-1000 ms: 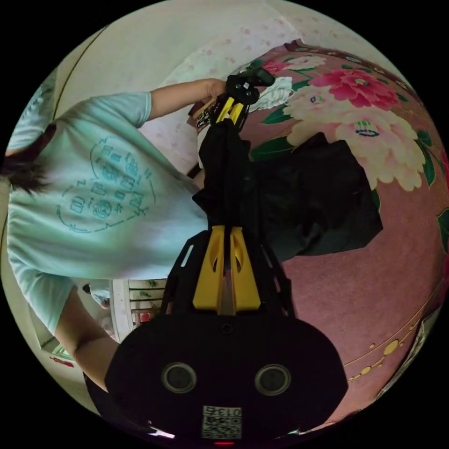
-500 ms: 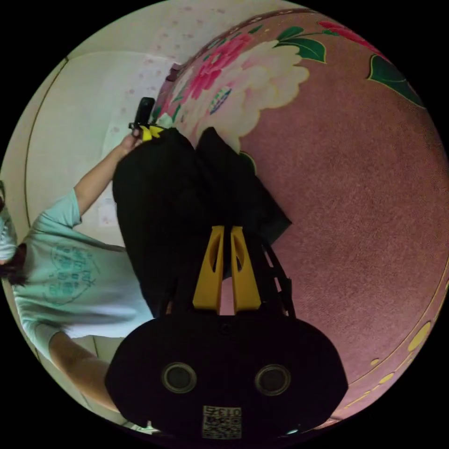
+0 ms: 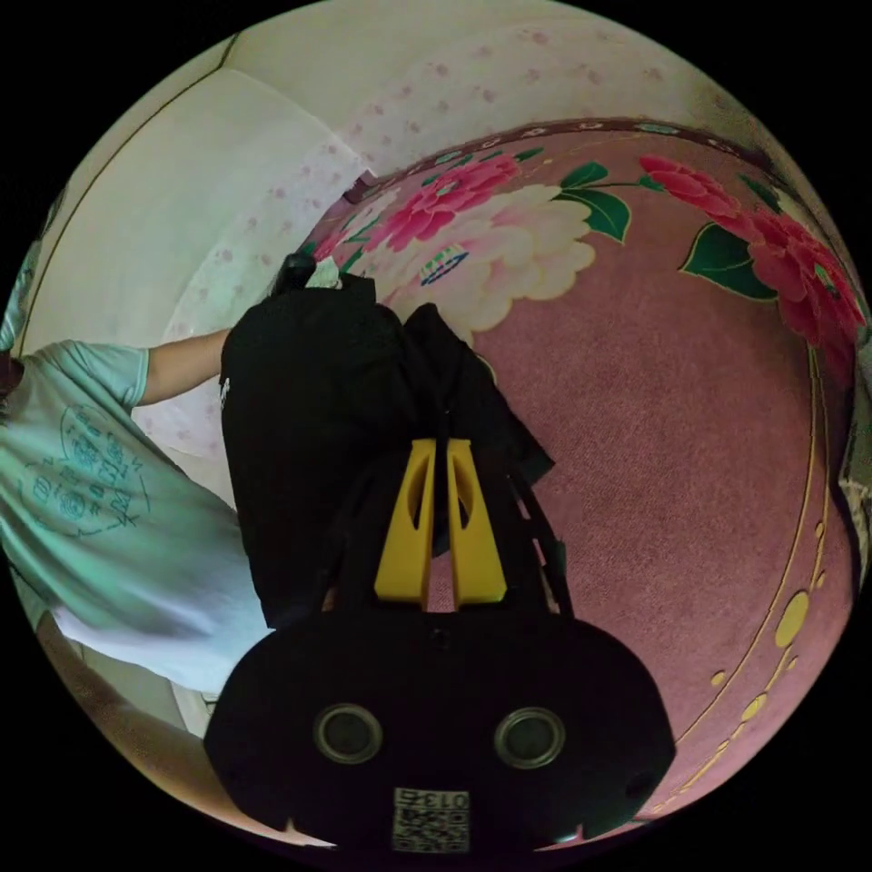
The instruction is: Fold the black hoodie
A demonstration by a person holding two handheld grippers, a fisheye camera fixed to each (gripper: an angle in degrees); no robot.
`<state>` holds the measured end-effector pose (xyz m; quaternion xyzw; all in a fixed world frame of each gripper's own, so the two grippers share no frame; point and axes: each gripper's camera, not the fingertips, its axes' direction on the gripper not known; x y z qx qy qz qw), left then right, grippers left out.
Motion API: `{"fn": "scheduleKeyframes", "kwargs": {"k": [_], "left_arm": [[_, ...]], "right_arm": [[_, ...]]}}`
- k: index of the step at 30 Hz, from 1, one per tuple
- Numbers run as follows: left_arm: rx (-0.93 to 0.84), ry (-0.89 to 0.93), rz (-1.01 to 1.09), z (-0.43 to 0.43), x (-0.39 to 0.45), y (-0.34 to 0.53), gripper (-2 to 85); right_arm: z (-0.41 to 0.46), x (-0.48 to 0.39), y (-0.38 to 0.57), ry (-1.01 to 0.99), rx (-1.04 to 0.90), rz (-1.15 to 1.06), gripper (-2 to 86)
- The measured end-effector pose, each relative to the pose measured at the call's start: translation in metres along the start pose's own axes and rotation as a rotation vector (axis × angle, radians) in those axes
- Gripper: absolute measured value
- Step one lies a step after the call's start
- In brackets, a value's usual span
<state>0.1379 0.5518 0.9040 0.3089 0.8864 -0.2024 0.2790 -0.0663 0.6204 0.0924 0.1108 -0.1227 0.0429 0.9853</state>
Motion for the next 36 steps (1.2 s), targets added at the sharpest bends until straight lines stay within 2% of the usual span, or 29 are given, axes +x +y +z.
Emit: {"fn": "scheduleKeyframes", "kwargs": {"k": [2,5,9,13,14,15,16,18,20,24,26,27,29,30,31,32,33,34,35,36], "left_arm": [[-0.246,0.124,-0.074,0.035,0.001,0.003,1.4],[-0.303,0.162,-0.067,0.049,0.026,0.033,1.4],[-0.232,0.374,-0.209,0.053,0.039,0.084,0.3],[-0.076,0.391,-0.498,0.074,0.001,0.156,-0.5],[-0.238,0.308,-0.559,0.097,-0.009,0.176,-0.5],[-0.319,0.292,-0.564,0.11,-0.009,0.184,-0.5],[-0.297,0.369,-0.508,0.122,-0.001,0.191,-0.4],[-0.137,0.371,-0.432,0.111,0.017,0.197,-0.3],[0.057,0.283,-0.443,0.082,0.027,0.217,0.2],[0.338,0.117,-0.449,0.04,0.042,0.249,2.6],[0.542,-0.001,-0.376,0.021,0.064,0.261,8.1],[0.603,-0.017,-0.343,0.017,0.071,0.263,8.9],[0.766,-0.125,-0.22,0.014,0.102,0.259,10.9],[0.762,-0.147,-0.184,0.017,0.11,0.253,10.6],[0.683,-0.189,-0.112,0.027,0.124,0.234,9.9],[0.517,-0.264,-0.064,0.047,0.135,0.21,8.4],[0.419,-0.33,-0.058,0.06,0.138,0.199,7.7],[0.246,-0.483,-0.061,0.086,0.137,0.185,5.5],[0.192,-0.551,-0.127,0.104,0.123,0.184,3.8],[0.19,-0.54,-0.178,0.112,0.112,0.188,3.2]], "right_arm": [[0.001,-0.009,0.001,0.001,-0.005,0.004,1.2],[-0.011,-0.033,-0.002,-0.066,0.049,-0.04,1.1],[-0.005,-0.08,-0.016,0.005,0.053,-0.099,1.3],[0.029,-0.09,-0.04,0.065,0.037,0.051,1.8],[0.045,-0.088,-0.05,0.101,-0.024,0.133,2.2],[0.053,-0.09,-0.056,0.139,-0.077,0.141,2.4],[0.065,-0.101,-0.067,0.211,-0.177,0.076,3.2],[0.057,-0.123,-0.08,0.288,-0.241,-0.036,5.2],[0.017,-0.142,-0.09,0.33,-0.198,-0.067,7.7],[-0.052,-0.187,-0.099,0.27,-0.013,-0.096,7.6],[-0.069,-0.247,-0.104,0.22,0.022,-0.183,5.7],[-0.069,-0.262,-0.105,0.235,0.014,-0.195,5.1],[-0.061,-0.312,-0.099,0.434,-0.009,-0.206,1.7],[-0.058,-0.322,-0.096,0.478,-0.003,-0.201,1.4],[-0.049,-0.338,-0.09,0.536,0.009,-0.177,0.8],[-0.033,-0.348,-0.084,0.58,-0.024,-0.156,0.5],[-0.022,-0.352,-0.082,0.597,-0.061,-0.151,0.3],[0.004,-0.354,-0.077,0.633,-0.154,-0.153,0.2],[0.027,-0.352,-0.071,0.654,-0.196,-0.142,0.1],[0.039,-0.35,-0.068,0.652,-0.225,-0.143,0.0]]}}
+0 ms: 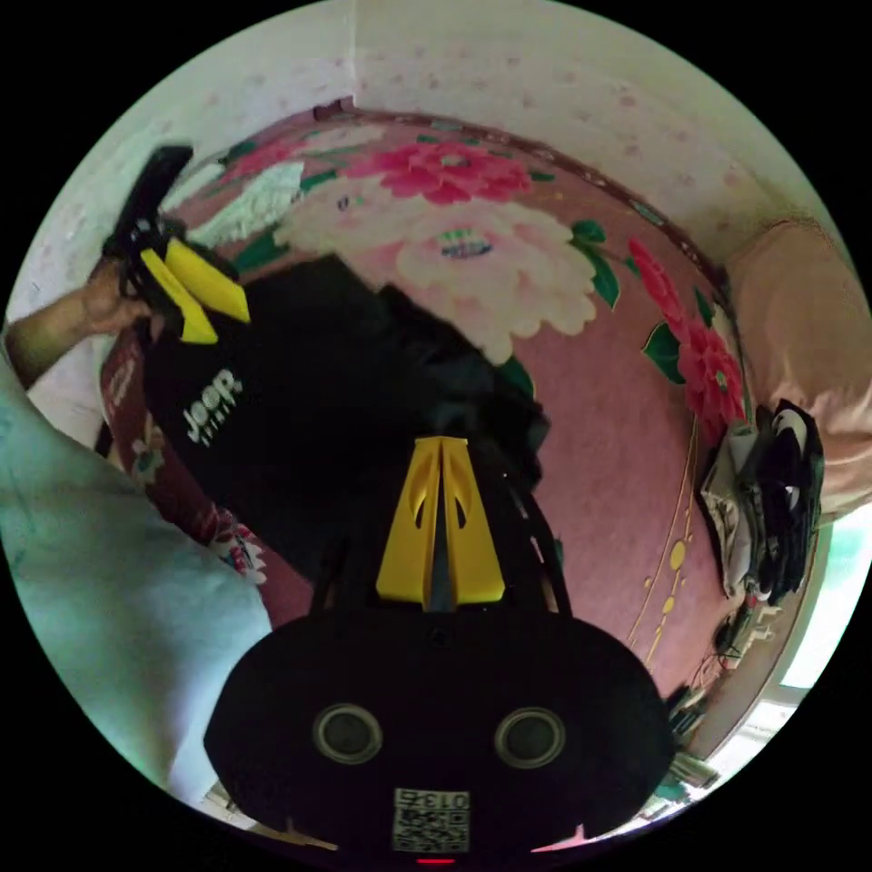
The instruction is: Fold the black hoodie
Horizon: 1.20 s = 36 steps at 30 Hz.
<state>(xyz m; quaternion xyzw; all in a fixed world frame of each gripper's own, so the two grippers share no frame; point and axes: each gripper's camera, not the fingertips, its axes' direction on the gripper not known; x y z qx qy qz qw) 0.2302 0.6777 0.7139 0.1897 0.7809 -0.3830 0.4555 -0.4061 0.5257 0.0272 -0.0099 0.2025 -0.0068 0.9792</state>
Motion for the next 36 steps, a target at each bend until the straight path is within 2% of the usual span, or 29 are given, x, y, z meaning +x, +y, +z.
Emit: {"fn": "scheduleKeyframes", "kwargs": {"k": [2,5,6,8,10,13,16,19,22,24,27,29,31,33,35,36], "left_arm": [[0.02,0.164,-0.194,0.037,-0.03,0.026,2.0],[0.109,0.218,-0.271,0.027,-0.035,0.049,2.3],[0.144,0.213,-0.268,0.021,-0.034,0.055,2.4],[0.305,0.186,-0.285,-0.007,-0.028,0.085,4.0],[0.357,0.178,-0.297,-0.018,-0.024,0.11,6.1],[0.306,0.154,-0.286,-0.011,-0.012,0.146,10.2],[0.267,0.217,-0.258,0.01,0.0,0.168,13.4],[0.244,0.192,-0.221,0.012,0.006,0.179,15.9],[0.274,0.244,-0.226,0.01,0.0,0.202,17.5],[0.211,0.245,-0.184,0.018,0.002,0.207,18.3],[0.185,0.262,-0.147,0.032,0.003,0.201,19.4],[0.203,0.249,-0.145,0.045,-0.007,0.185,20.6],[0.166,0.232,-0.147,0.059,-0.015,0.172,21.3],[0.113,0.227,-0.129,0.065,-0.019,0.162,21.1],[0.109,0.198,-0.108,0.063,-0.026,0.161,20.5],[0.116,0.204,-0.112,0.063,-0.03,0.162,20.4]], "right_arm": [[0.02,-0.015,-0.008,0.017,-0.072,-0.065,-0.1],[-0.003,-0.008,-0.037,-0.048,-0.172,-0.078,-0.1],[-0.015,-0.006,-0.042,-0.062,-0.153,-0.078,-0.1],[-0.082,-0.005,-0.05,-0.077,0.13,-0.039,0.0],[-0.121,-0.019,-0.056,-0.113,0.266,-0.079,0.1],[-0.155,-0.059,-0.071,-0.203,0.355,-0.179,-0.1],[-0.157,-0.093,-0.086,-0.102,0.327,-0.199,-0.2],[-0.156,-0.107,-0.097,-0.141,0.26,-0.176,-0.2],[-0.165,-0.113,-0.095,-0.065,0.286,-0.128,-0.2],[-0.162,-0.118,-0.098,-0.039,0.288,-0.125,-0.1],[-0.122,-0.132,-0.116,-0.005,0.14,-0.199,0.1],[-0.08,-0.126,-0.137,-0.113,-0.005,-0.138,0.5],[-0.08,-0.112,-0.159,-0.218,-0.073,-0.067,0.9],[-0.105,-0.099,-0.175,-0.267,0.001,-0.051,2.0],[-0.151,-0.088,-0.187,-0.195,0.258,-0.084,9.9],[-0.157,-0.087,-0.193,-0.175,0.294,-0.099,11.0]]}}
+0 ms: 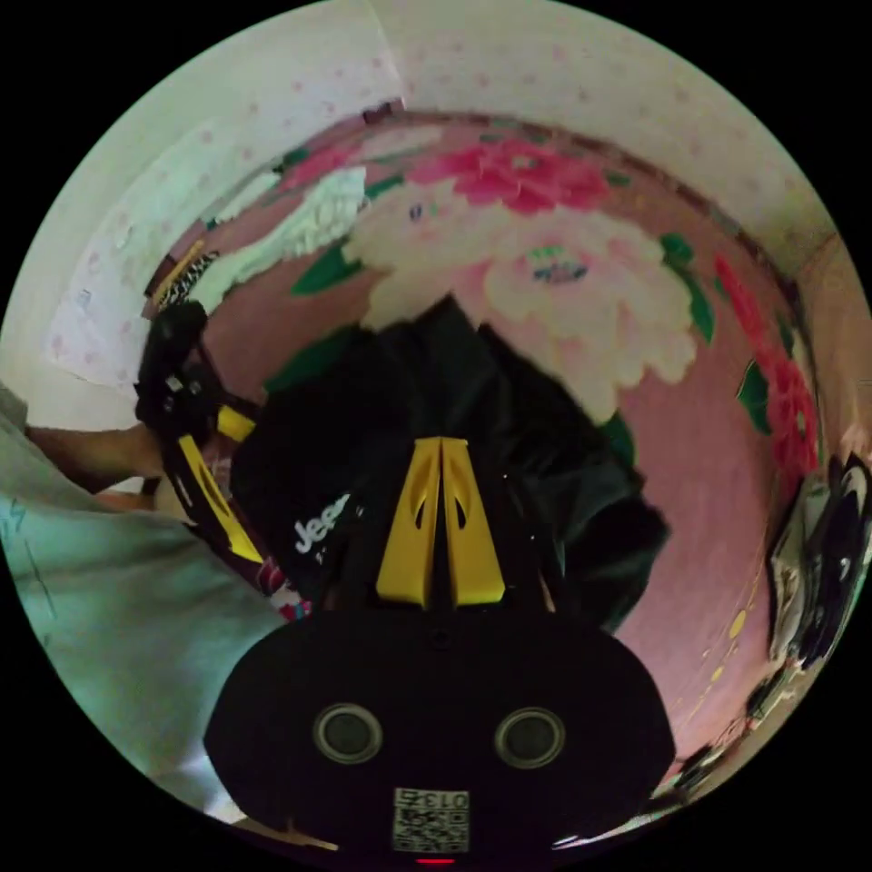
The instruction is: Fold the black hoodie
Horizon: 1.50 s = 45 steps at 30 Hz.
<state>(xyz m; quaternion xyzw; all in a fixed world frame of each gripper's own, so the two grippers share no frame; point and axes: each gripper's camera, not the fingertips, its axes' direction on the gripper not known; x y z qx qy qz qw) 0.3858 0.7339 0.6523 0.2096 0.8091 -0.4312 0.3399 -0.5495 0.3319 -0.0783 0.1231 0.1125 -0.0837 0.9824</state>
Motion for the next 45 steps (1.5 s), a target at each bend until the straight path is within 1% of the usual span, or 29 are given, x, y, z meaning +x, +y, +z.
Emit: {"fn": "scheduleKeyframes", "kwargs": {"k": [1,3,4,5,6,8,11,12,13,14,15,16,17,18,19,21,23,25,27,28,29,31,33,34,35,38,41,44,45], "left_arm": [[0.007,0.033,-0.019,0.001,-0.009,0.0,19.9],[0.006,0.065,-0.044,0.001,-0.021,-0.003,18.6],[-0.005,0.071,-0.059,0.001,-0.028,-0.005,17.6],[-0.011,0.089,-0.083,0.0,-0.035,-0.006,16.4],[-0.012,0.099,-0.096,-0.001,-0.039,-0.007,15.8],[-0.015,0.142,-0.135,-0.003,-0.054,-0.008,14.3],[-0.019,0.166,-0.149,-0.006,-0.065,-0.01,13.5],[-0.02,0.172,-0.156,-0.007,-0.067,-0.01,13.1],[-0.029,0.179,-0.153,-0.011,-0.068,-0.011,12.3],[-0.043,0.176,-0.134,-0.017,-0.066,-0.014,12.2],[-0.044,0.158,-0.12,-0.02,-0.063,-0.015,12.1],[-0.036,0.119,-0.095,-0.026,-0.059,-0.016,12.5],[-0.023,0.1,-0.099,-0.031,-0.061,-0.017,12.9],[-0.014,0.106,-0.11,-0.031,-0.064,-0.016,13.1],[0.013,0.14,-0.143,-0.032,-0.075,-0.014,13.5],[0.048,0.224,-0.222,-0.031,-0.095,-0.01,14.2],[0.044,0.256,-0.249,-0.031,-0.107,-0.011,15.0],[0.025,0.231,-0.224,-0.034,-0.106,-0.014,15.8],[0.016,0.222,-0.208,-0.035,-0.106,-0.015,16.7],[0.013,0.228,-0.206,-0.036,-0.106,-0.015,17.2],[0.01,0.239,-0.202,-0.038,-0.107,-0.016,17.6],[0.004,0.233,-0.197,-0.04,-0.107,-0.016,17.7],[0.0,0.231,-0.198,-0.041,-0.11,-0.015,17.8],[0.002,0.242,-0.211,-0.04,-0.113,-0.014,18.1],[0.008,0.265,-0.229,-0.04,-0.116,-0.013,18.3],[-0.008,0.267,-0.226,-0.038,-0.116,-0.012,18.4],[-0.015,0.259,-0.245,-0.03,-0.117,-0.012,16.5],[-0.03,0.33,-0.238,-0.028,-0.119,-0.013,12.6],[-0.034,0.32,-0.214,-0.03,-0.114,-0.013,12.1]], "right_arm": [[0.001,0.002,-0.015,0.014,0.01,-0.044,12.4],[0.022,0.003,-0.037,0.026,-0.063,-0.16,13.2],[0.044,0.004,-0.047,0.037,-0.121,-0.228,13.2],[0.068,0.008,-0.054,-0.001,-0.188,-0.271,12.9],[0.081,0.011,-0.057,-0.03,-0.229,-0.284,12.8],[0.124,0.019,-0.065,-0.149,-0.387,-0.299,9.9],[0.137,0.024,-0.077,-0.257,-0.409,-0.265,3.6],[0.135,0.022,-0.081,-0.264,-0.415,-0.259,3.4],[0.127,0.014,-0.089,-0.221,-0.418,-0.286,2.8],[0.11,-0.001,-0.095,-0.121,-0.36,-0.372,2.6],[0.1,-0.009,-0.098,-0.064,-0.317,-0.416,2.5],[0.079,-0.021,-0.102,0.025,-0.236,-0.474,2.6],[0.065,-0.028,-0.106,0.086,-0.16,-0.498,2.9],[0.061,-0.031,-0.107,0.113,-0.13,-0.514,3.1],[0.065,-0.034,-0.108,0.168,-0.105,-0.553,3.8],[0.094,-0.034,-0.107,0.204,-0.173,-0.596,5.5],[0.134,-0.027,-0.105,0.145,-0.262,-0.573,8.6],[0.143,-0.023,-0.111,0.118,-0.269,-0.546,10.3],[0.143,-0.024,-0.116,0.126,-0.279,-0.576,12.7],[0.142,-0.025,-0.117,0.141,-0.274,-0.624,14.5],[0.141,-0.026,-0.118,0.187,-0.245,-0.645,16.0],[0.142,-0.022,-0.121,0.211,-0.221,-0.656,16.6],[0.152,-0.01,-0.125,0.143,-0.249,-0.606,15.7],[0.162,0.001,-0.128,0.061,-0.292,-0.55,14.7],[0.172,0.014,-0.131,-0.062,-0.339,-0.494,14.0],[0.183,0.042,-0.134,-0.197,-0.354,-0.363,11.7],[0.185,0.045,-0.131,-0.225,-0.374,-0.392,5.3],[0.179,0.041,-0.126,-0.168,-0.364,-0.362,3.4],[0.174,0.039,-0.123,-0.149,-0.346,-0.372,3.2]]}}
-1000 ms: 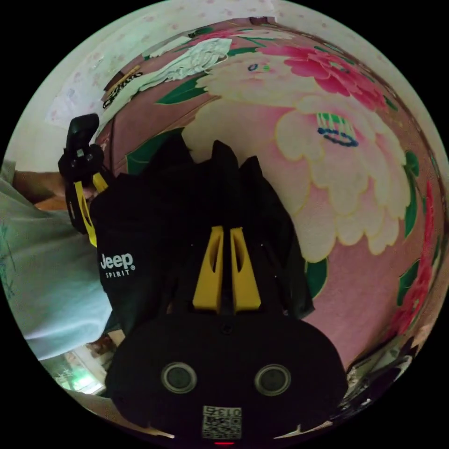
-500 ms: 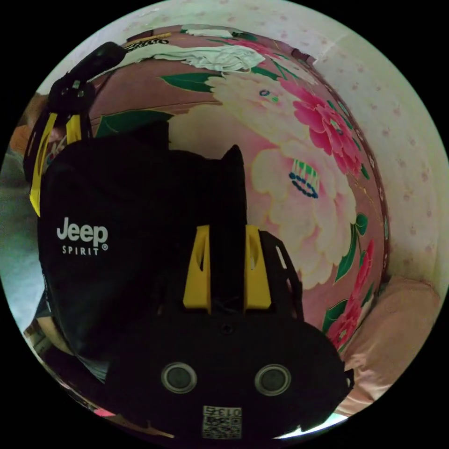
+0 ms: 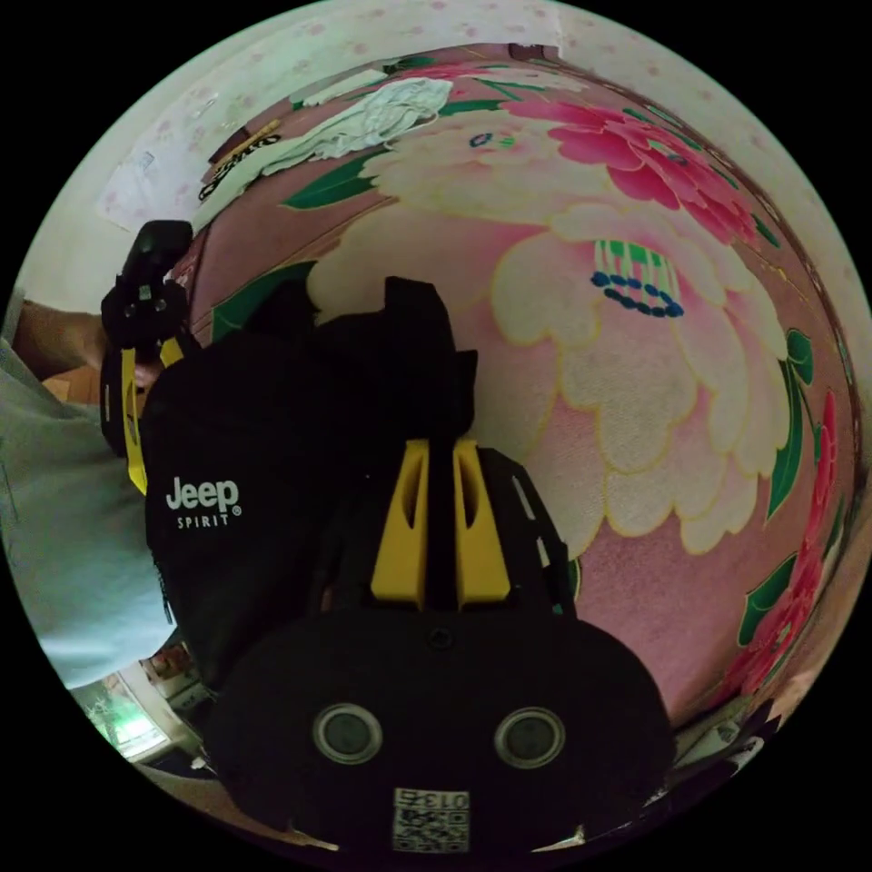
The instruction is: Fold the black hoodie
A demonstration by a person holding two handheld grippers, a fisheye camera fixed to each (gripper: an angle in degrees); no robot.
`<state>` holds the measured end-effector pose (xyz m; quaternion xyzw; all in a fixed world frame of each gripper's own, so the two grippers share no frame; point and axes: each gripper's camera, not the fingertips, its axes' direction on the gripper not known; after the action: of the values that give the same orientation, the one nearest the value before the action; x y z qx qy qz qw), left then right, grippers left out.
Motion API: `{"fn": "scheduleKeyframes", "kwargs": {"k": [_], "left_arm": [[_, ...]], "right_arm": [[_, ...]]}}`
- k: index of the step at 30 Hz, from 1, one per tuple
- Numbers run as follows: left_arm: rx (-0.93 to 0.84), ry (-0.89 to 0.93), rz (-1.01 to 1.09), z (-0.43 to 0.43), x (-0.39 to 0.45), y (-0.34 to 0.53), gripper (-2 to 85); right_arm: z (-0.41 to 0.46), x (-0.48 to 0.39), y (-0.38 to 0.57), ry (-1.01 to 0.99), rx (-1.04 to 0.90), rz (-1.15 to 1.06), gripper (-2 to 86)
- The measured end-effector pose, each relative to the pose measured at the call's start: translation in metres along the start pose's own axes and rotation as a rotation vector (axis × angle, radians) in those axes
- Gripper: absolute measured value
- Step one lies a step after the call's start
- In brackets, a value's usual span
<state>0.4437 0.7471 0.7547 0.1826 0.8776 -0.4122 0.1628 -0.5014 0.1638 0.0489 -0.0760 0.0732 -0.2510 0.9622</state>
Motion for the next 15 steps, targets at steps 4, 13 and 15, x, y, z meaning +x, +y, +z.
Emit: {"fn": "scheduleKeyframes", "kwargs": {"k": [4,13,15], "left_arm": [[-0.061,-0.363,0.375,0.016,0.092,0.034,11.4],[0.145,-0.455,0.318,0.056,0.105,0.136,11.0],[0.199,-0.423,0.256,0.054,0.1,0.145,10.3]], "right_arm": [[-0.071,-0.033,0.037,-0.013,0.206,-0.073,2.6],[-0.045,-0.115,0.024,-0.161,0.09,-0.26,2.6],[-0.004,-0.127,0.014,-0.147,-0.01,-0.298,2.6]]}}
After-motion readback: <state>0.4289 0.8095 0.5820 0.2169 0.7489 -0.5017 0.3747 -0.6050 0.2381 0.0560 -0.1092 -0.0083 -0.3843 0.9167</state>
